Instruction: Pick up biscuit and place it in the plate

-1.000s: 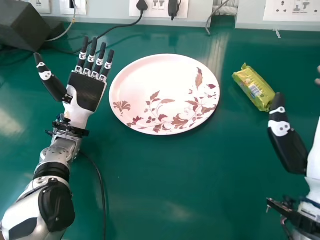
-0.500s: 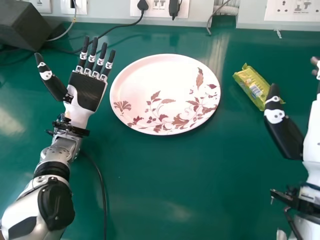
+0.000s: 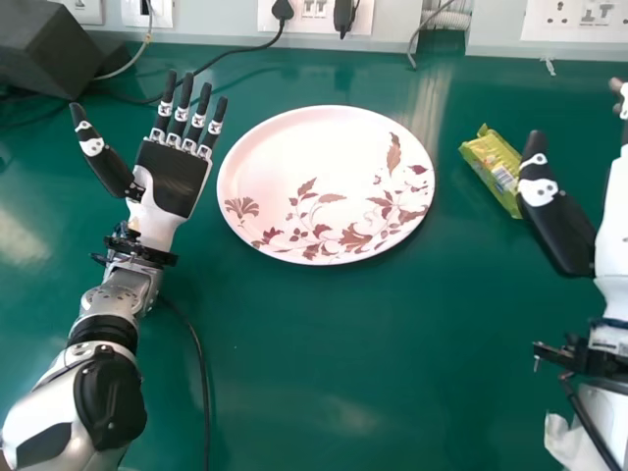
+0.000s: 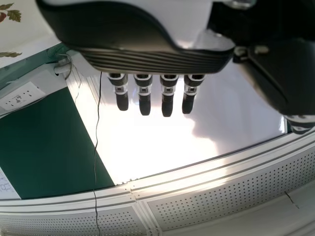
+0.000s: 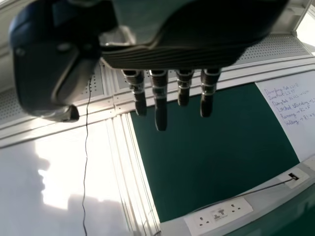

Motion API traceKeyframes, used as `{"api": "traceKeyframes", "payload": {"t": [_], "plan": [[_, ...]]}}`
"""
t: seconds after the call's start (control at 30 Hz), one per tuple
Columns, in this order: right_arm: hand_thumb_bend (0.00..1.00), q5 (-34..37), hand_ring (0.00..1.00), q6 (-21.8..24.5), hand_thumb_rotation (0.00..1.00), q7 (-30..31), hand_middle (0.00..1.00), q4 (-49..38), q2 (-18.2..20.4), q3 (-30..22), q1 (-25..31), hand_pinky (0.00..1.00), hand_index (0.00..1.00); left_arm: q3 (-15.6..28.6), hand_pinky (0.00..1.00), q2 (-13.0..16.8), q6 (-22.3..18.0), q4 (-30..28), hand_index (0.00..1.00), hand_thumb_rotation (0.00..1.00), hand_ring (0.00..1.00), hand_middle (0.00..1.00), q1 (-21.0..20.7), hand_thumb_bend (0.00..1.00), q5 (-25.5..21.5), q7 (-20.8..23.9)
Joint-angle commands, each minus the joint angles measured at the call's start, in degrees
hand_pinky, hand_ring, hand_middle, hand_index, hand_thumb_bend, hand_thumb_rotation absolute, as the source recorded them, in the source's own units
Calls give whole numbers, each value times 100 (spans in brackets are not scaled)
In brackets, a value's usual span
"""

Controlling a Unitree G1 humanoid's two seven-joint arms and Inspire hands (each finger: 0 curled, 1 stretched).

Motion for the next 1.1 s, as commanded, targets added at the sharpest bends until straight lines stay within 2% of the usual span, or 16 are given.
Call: {"api": "traceKeyframes", "payload": {"t": [0.0,0.2,0.33,0.5,0.7,0.9,1.07], "plan": [[66,-113,89,34,49,209,84,15,16,-56,-137,90,95,48,100,-139,44,224,100,71,100,100,346,100,22,-47],[69,-189,89,37,51,677,84,92,-22,-130,-406,90,94,94,100,-135,55,226,100,70,99,100,326,100,-10,56],[77,-175,89,56,54,845,84,219,-90,-213,-532,90,95,99,100,-175,-54,215,100,68,99,100,338,100,17,107],[86,-254,88,133,52,1143,83,384,-172,-297,-724,88,95,121,100,-211,-106,208,100,66,99,100,329,100,12,187],[95,-153,87,199,55,1236,83,603,-296,-336,-943,88,95,166,100,-224,-69,194,100,60,100,100,309,100,-7,211],[100,-155,89,262,57,1374,84,875,-479,-343,-1155,90,96,176,100,-208,-27,211,100,60,100,100,285,100,3,147],[100,-38,90,324,59,1373,85,1117,-665,-370,-1302,91,96,194,100,-222,56,198,100,61,100,100,273,100,-19,175]]}}
